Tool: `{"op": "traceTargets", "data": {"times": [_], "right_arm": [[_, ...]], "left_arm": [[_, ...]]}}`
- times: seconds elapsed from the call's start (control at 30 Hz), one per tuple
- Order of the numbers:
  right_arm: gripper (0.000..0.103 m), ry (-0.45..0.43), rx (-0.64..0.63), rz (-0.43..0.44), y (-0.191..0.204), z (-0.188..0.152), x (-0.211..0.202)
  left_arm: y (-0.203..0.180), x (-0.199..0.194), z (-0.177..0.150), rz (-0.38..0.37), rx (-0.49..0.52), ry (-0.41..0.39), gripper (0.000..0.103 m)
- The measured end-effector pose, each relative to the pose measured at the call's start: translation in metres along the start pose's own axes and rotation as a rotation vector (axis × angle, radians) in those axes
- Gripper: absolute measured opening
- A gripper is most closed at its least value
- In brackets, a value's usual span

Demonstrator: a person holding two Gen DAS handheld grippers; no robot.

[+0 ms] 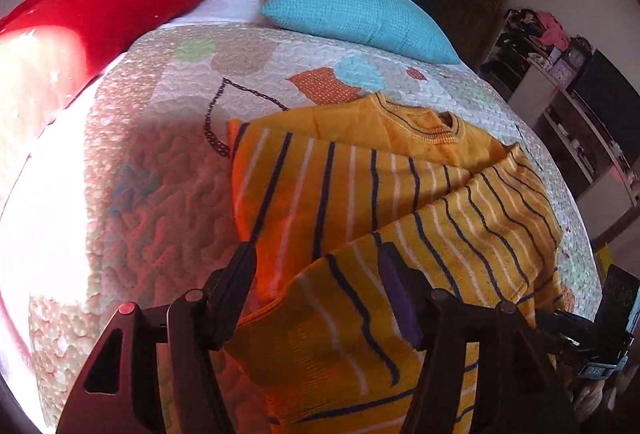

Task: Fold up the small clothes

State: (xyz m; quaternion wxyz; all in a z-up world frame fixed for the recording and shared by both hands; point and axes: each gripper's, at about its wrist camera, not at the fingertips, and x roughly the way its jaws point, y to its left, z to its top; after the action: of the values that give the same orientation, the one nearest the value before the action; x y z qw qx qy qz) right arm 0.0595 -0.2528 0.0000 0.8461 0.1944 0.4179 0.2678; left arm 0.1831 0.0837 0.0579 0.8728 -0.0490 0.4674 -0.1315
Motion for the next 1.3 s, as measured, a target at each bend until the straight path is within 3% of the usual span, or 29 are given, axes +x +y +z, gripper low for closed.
{"op": "traceTargets", "data": {"times": [0.07, 0.1, 0.13, 0.17, 0.2, 0.33, 0.43, 0.5, 0.6, 0.7, 0.77, 0.83, 0.9, 1.03, 1.13, 1.23, 1.3], "right_arm": [[0.053, -0.002, 0.007, 0.01, -0.002, 0.0, 0.0], [0.053, -0.004, 0.011, 0.015, -0.003, 0.0, 0.0], [0.053, -0.005, 0.014, 0.019, -0.004, 0.0, 0.0], [0.053, -0.007, 0.017, 0.023, -0.004, 0.0, 0.0], [0.053, -0.008, 0.02, 0.027, -0.005, 0.0, 0.0], [0.053, -0.013, 0.03, 0.041, -0.007, -0.001, 0.0], [0.053, -0.016, 0.04, 0.053, -0.009, -0.001, 0.0], [0.053, -0.016, 0.042, 0.055, -0.01, -0.001, 0.0], [0.053, -0.017, 0.046, 0.062, -0.011, -0.002, 0.001], [0.053, -0.02, 0.054, 0.074, -0.015, -0.003, -0.002], [0.053, -0.021, 0.059, 0.079, -0.016, -0.003, -0.003], [0.053, -0.022, 0.063, 0.083, -0.017, -0.004, -0.003], [0.053, -0.024, 0.067, 0.087, -0.018, -0.003, -0.003], [0.052, -0.028, 0.071, 0.081, -0.019, -0.003, -0.004], [0.052, -0.025, 0.058, 0.008, -0.01, 0.0, -0.011], [0.055, -0.119, 0.035, -0.097, 0.002, 0.007, -0.032], [0.055, -0.16, 0.094, -0.129, -0.002, 0.018, -0.038]], "left_arm": [[-0.014, 0.023, 0.002, 0.016, 0.086, 0.079, 0.061], [-0.02, 0.031, 0.0, 0.052, 0.131, 0.108, 0.046], [-0.026, 0.035, -0.002, 0.106, 0.172, 0.115, 0.021], [-0.029, 0.034, -0.001, 0.11, 0.185, 0.112, 0.017], [-0.028, 0.028, 0.001, 0.096, 0.174, 0.093, 0.007], [-0.013, 0.012, 0.024, 0.048, 0.084, 0.029, 0.005], [-0.005, 0.023, 0.043, 0.109, 0.054, 0.02, 0.003], [-0.001, 0.033, 0.053, 0.19, 0.047, 0.004, 0.0], [0.012, 0.055, 0.058, 0.238, 0.01, 0.06, 0.0], [0.022, 0.063, 0.047, 0.254, -0.016, 0.077, 0.002], [0.026, 0.054, 0.04, 0.235, -0.037, 0.049, 0.011], [0.03, 0.039, 0.033, 0.226, -0.074, 0.013, 0.048], [0.032, 0.017, 0.023, 0.206, -0.114, -0.047, 0.064], [0.04, -0.022, -0.007, 0.117, -0.217, -0.086, 0.066], [0.044, -0.045, -0.041, 0.048, -0.305, -0.078, 0.067], [0.04, -0.066, -0.079, -0.005, -0.347, -0.058, 0.069], [0.032, -0.08, -0.102, -0.022, -0.334, -0.064, 0.071]]}}
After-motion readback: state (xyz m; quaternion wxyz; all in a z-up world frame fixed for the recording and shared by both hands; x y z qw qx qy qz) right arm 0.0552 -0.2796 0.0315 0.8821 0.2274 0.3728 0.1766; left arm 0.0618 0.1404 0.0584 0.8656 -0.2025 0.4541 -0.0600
